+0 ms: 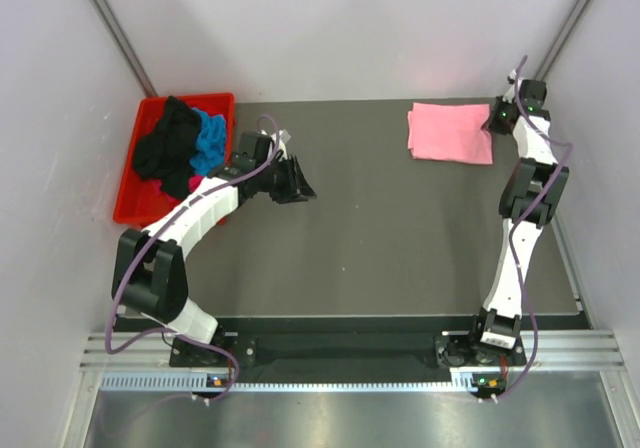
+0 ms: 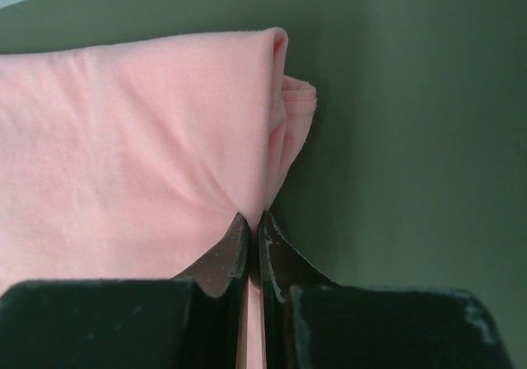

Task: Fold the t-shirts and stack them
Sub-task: Neatly place the folded tshirt to the corner

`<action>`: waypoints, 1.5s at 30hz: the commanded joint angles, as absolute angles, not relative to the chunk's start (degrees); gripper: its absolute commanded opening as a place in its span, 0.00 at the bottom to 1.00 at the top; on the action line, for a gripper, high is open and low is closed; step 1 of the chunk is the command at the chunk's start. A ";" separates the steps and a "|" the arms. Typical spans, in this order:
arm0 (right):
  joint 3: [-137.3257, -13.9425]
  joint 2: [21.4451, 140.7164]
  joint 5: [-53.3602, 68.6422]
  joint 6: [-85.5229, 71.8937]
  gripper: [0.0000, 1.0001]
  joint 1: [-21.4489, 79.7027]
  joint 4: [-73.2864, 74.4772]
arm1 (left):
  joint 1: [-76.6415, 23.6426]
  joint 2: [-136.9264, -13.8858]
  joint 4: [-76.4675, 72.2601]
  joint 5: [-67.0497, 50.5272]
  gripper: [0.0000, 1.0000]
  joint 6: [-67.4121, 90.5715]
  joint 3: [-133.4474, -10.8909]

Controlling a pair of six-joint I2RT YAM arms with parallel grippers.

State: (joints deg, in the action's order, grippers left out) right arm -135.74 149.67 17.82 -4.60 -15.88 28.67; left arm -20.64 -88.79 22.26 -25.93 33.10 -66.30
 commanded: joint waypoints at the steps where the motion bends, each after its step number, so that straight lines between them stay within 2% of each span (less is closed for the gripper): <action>1: -141.15 149.85 14.24 -0.89 0.01 -16.96 24.52 | -20.83 -88.77 19.34 -26.54 0.36 33.31 -68.03; 21: -140.98 151.79 8.79 3.95 0.06 -18.89 20.83 | -21.18 -90.70 18.63 -26.81 0.37 33.31 -69.79; 23: -140.98 151.70 8.61 4.13 0.16 -19.07 20.48 | -21.27 -91.05 18.37 -26.89 0.37 33.22 -69.79; 24: -140.98 151.53 8.61 4.13 0.27 -19.16 20.39 | -21.27 -91.14 18.37 -27.33 0.37 33.40 -69.87; 26: -140.63 150.30 8.09 3.78 0.36 -19.16 20.83 | -21.36 -90.97 18.11 -27.51 0.37 33.40 -69.96; 28: -139.31 147.24 7.91 2.20 0.51 -19.25 20.48 | -21.53 -89.83 18.19 -27.69 0.37 33.49 -69.87; 30: -137.11 144.68 7.47 0.45 0.61 -18.90 20.82 | -21.97 -88.60 18.37 -26.99 0.37 33.05 -69.44; 33: -134.75 139.15 6.07 -2.62 0.65 -18.02 22.41 | -22.24 -86.05 18.90 -27.16 0.37 33.31 -67.95; 37: -124.93 128.44 5.98 -4.83 0.63 -14.95 21.62 | -22.32 -81.93 18.54 -26.64 0.38 32.52 -66.09; 41: -118.31 122.70 5.71 -5.80 0.55 -9.25 21.71 | -22.32 -79.63 21.00 -24.52 0.38 29.98 -66.62; 44: -114.00 120.59 6.67 -7.20 0.36 -5.55 21.27 | -22.32 -77.26 21.97 -25.13 0.38 30.41 -66.54; 45: -112.95 120.32 7.03 -7.73 0.26 -4.84 21.01 | -22.32 -75.78 21.89 -25.14 0.38 30.58 -66.19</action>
